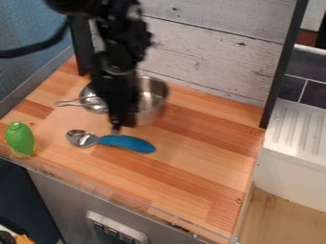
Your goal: Move the silver pot to the left side of the table
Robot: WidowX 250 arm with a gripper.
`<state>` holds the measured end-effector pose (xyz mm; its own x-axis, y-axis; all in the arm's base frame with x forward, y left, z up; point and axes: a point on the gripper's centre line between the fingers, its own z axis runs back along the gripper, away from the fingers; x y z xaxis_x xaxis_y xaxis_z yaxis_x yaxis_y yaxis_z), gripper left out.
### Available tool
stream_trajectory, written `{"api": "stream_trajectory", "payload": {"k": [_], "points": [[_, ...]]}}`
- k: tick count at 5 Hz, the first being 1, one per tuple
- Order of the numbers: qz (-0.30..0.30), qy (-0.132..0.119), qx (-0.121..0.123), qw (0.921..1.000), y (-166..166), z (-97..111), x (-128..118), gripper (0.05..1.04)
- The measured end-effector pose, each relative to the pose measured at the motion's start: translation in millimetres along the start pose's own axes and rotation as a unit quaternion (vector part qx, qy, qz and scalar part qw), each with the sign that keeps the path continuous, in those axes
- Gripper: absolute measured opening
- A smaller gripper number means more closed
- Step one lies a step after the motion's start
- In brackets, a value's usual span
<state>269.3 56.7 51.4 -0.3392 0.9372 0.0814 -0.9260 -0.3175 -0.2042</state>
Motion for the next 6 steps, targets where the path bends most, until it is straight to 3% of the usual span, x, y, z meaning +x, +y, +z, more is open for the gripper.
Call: {"api": "stream_trajectory", "payload": {"k": [1,3,4,5,6], "points": [[0.034,-0.015,-0.016,0.9992,-6.3,6.2,30.3,0.074],[0.129,-0.062,-0.012,0.9897,-2.3,-1.8,94.5,0.074],[0.173,-0.086,0.010,0.9811,-3.2,-20.4,124.1,0.074],[0.188,-0.108,0.037,0.9754,-7.4,-42.3,137.1,0.074],[0.190,-0.119,0.042,0.9737,-17.8,-57.2,145.1,0.074]]}}
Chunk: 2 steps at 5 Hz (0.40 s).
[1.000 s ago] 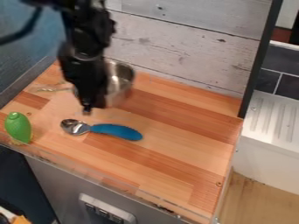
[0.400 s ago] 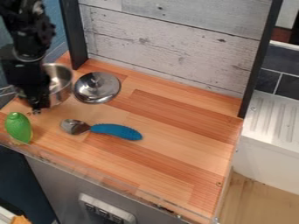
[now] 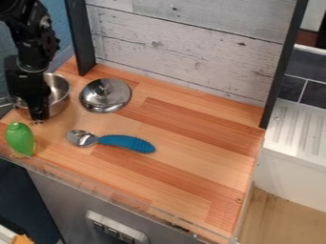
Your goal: Move the silver pot to the left side of the table
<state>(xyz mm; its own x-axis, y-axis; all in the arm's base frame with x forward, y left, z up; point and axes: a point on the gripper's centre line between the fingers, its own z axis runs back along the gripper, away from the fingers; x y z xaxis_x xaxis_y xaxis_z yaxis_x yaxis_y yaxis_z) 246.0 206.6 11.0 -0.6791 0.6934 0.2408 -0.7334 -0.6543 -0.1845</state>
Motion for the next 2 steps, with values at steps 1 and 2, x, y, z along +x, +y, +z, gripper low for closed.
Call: {"api": "stream_trajectory", "payload": {"k": [1,2], "points": [[-0.001,-0.001,0.003,1.0000,-1.6,-2.9,-0.8,0.101],[0.005,0.003,0.020,0.9998,3.6,-5.0,-2.9,0.276]]}}
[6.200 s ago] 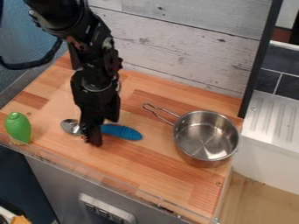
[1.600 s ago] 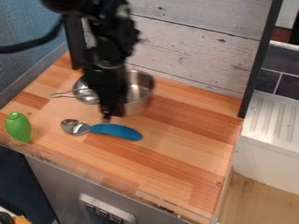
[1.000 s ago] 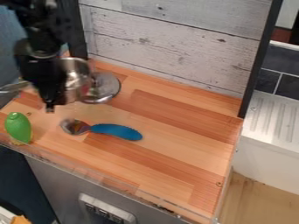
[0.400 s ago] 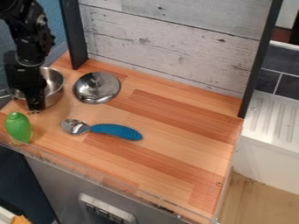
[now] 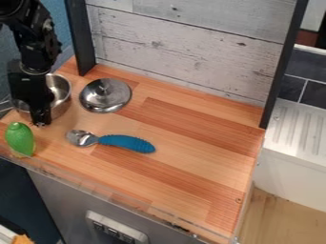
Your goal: Move the silver pot to the left side of the table
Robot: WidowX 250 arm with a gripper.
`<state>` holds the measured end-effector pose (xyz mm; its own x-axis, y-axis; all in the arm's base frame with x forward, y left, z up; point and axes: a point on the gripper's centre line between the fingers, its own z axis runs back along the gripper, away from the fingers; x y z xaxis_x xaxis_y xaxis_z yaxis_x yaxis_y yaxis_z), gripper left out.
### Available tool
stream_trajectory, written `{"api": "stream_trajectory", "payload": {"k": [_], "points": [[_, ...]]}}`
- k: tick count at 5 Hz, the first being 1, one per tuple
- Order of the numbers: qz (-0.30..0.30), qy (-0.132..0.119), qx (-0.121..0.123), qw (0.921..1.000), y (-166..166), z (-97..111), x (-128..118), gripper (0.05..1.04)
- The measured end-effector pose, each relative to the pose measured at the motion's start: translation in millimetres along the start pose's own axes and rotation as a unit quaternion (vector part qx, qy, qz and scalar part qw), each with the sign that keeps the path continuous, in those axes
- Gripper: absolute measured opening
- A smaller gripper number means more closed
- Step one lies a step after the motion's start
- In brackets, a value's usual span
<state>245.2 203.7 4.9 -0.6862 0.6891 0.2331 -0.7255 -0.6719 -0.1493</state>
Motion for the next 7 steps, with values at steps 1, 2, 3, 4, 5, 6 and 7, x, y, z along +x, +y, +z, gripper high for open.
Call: {"api": "stream_trajectory", "payload": {"k": [1,2,3,4,5,6,7], "points": [[-0.002,0.009,0.007,0.9999,2.4,0.0,-3.0,0.561],[-0.003,0.024,0.008,0.9997,3.7,2.7,-6.2,0.871],[-0.004,0.036,0.000,0.9993,3.6,12.5,-7.6,1.011],[-0.009,0.026,-0.002,0.9996,3.3,26.9,-9.7,1.007],[-0.010,0.057,-0.019,0.9982,-7.1,48.9,-14.8,1.001],[-0.009,0.073,-0.033,0.9968,-10.1,64.7,-15.0,1.001],[-0.009,0.074,-0.036,0.9965,-11.5,66.3,-15.1,1.001]]}}
